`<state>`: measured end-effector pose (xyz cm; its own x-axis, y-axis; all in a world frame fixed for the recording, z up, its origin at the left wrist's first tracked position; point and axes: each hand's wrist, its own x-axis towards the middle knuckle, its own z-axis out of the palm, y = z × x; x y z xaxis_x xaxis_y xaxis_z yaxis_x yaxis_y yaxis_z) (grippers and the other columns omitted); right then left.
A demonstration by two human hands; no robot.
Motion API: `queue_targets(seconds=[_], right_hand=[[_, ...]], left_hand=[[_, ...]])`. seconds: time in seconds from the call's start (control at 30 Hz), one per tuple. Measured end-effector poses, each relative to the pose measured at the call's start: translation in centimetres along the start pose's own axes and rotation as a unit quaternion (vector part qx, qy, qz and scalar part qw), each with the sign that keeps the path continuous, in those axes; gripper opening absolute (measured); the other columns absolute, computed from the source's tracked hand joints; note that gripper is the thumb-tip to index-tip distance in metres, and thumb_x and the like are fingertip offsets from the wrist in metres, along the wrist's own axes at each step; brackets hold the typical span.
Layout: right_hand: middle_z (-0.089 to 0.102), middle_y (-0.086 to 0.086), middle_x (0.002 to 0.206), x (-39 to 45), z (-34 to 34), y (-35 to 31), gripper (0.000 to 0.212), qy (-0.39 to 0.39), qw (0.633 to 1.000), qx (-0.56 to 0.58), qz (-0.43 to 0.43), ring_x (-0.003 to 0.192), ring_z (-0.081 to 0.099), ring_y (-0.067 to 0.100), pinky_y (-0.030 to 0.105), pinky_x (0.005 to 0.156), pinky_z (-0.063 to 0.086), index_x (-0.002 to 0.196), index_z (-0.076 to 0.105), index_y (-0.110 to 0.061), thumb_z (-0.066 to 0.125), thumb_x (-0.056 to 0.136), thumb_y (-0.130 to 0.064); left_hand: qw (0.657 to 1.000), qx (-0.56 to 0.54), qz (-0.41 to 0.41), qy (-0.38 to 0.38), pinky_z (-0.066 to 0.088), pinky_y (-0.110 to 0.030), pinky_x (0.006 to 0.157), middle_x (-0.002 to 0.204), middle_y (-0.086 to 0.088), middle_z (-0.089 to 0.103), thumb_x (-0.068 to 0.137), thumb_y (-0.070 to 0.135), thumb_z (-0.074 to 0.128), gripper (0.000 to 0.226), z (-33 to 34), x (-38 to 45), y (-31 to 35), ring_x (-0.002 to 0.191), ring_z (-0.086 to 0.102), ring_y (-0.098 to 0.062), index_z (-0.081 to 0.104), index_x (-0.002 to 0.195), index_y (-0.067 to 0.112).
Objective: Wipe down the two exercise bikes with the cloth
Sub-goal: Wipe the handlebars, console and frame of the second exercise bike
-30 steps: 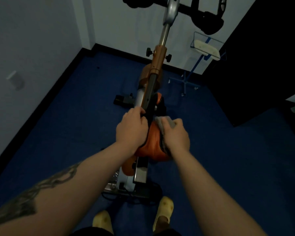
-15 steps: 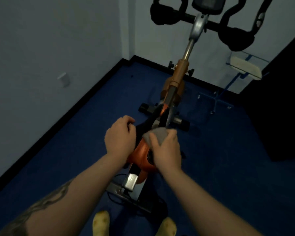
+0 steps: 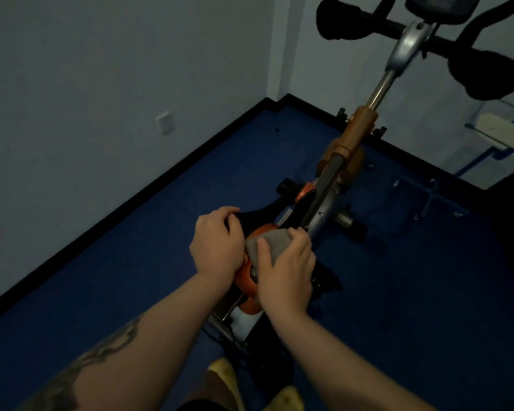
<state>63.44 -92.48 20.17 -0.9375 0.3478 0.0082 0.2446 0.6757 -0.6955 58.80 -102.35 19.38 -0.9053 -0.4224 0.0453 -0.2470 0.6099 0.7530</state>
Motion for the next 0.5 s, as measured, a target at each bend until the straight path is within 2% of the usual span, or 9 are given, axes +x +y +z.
queue_targets(seconds=[0.07, 0.13, 0.27, 0.3, 0.37, 0.43, 0.5], right_hand=[[0.044, 0.005, 0.136, 2.1, -0.3, -0.3, 0.05, -0.022, 0.998, 0.04, 0.046, 0.124, 0.043, 0.022, 0.035, 0.084, 0.048, 0.127, 0.035, -0.019, 0.049, 0.092, -0.05], [0.045, 0.006, 0.133, 2.4, -0.7, -0.1, 0.047, -0.033, 0.995, 0.078, 0.059, 0.122, 0.044, 0.022, 0.034, 0.084, 0.048, 0.125, 0.035, -0.019, 0.052, 0.092, -0.048], [0.022, -0.004, 0.151, -4.0, -1.0, 0.8, 0.072, -0.035, 0.997, 0.057, -0.03, 0.133, 0.025, 0.016, 0.027, 0.088, 0.039, 0.136, 0.024, -0.028, 0.035, 0.081, -0.073], [0.021, -0.005, 0.151, -4.4, -1.0, 1.0, 0.073, -0.036, 0.997, 0.065, -0.031, 0.133, 0.025, 0.015, 0.026, 0.087, 0.037, 0.136, 0.024, -0.029, 0.034, 0.079, -0.074], [0.033, 0.002, 0.142, -2.2, -1.1, 0.9, 0.058, -0.049, 0.991, 0.111, 0.049, 0.124, 0.04, 0.021, 0.027, 0.081, 0.039, 0.127, 0.03, -0.026, 0.045, 0.085, -0.064], [0.043, 0.009, 0.131, 1.6, -1.4, 0.5, 0.042, -0.08, 0.965, 0.198, 0.151, 0.111, 0.051, 0.024, 0.029, 0.079, 0.041, 0.117, 0.031, -0.021, 0.052, 0.093, -0.049], [0.046, 0.011, 0.126, 3.1, -1.6, 0.3, 0.041, -0.083, 0.952, 0.23, 0.187, 0.104, 0.053, 0.022, 0.029, 0.078, 0.042, 0.115, 0.031, -0.017, 0.054, 0.094, -0.044]], left_hand=[[1.0, -0.001, -0.001, -0.002, 0.035, -0.028, 0.071, 0.101, 0.009, 0.059, 0.096, 0.028, 0.041, 0.03, 0.0, 0.0, -0.1, 0.095, 0.044, -0.002, 0.067, 0.109, 0.032], [1.0, -0.001, 0.0, -0.002, 0.034, -0.028, 0.071, 0.103, 0.008, 0.06, 0.096, 0.028, 0.04, 0.03, -0.1, -0.1, -0.2, 0.095, 0.044, -0.002, 0.067, 0.11, 0.032], [1.0, -0.012, 0.008, -0.002, 0.031, -0.025, 0.067, 0.096, 0.014, 0.053, 0.097, 0.025, 0.042, 0.029, -0.2, -0.2, 0.0, 0.099, 0.048, -0.006, 0.067, 0.109, 0.031], [1.0, -0.014, 0.01, -0.003, 0.032, -0.026, 0.068, 0.094, 0.016, 0.051, 0.097, 0.024, 0.042, 0.029, -0.3, -0.2, 0.1, 0.101, 0.048, -0.006, 0.067, 0.109, 0.031], [1.0, -0.016, 0.015, -0.014, 0.034, -0.027, 0.072, 0.091, 0.02, 0.046, 0.098, 0.024, 0.041, 0.029, -0.6, -0.4, 0.2, 0.103, 0.048, -0.007, 0.066, 0.111, 0.03], [0.999, -0.025, 0.017, -0.018, 0.033, -0.028, 0.074, 0.087, 0.025, 0.04, 0.098, 0.024, 0.041, 0.029, -0.7, -0.4, 0.3, 0.105, 0.048, -0.008, 0.066, 0.112, 0.029], [0.999, -0.031, 0.014, -0.017, 0.033, -0.027, 0.075, 0.089, 0.023, 0.041, 0.098, 0.024, 0.042, 0.029, -0.8, -0.6, 0.4, 0.106, 0.048, -0.008, 0.066, 0.113, 0.029]])
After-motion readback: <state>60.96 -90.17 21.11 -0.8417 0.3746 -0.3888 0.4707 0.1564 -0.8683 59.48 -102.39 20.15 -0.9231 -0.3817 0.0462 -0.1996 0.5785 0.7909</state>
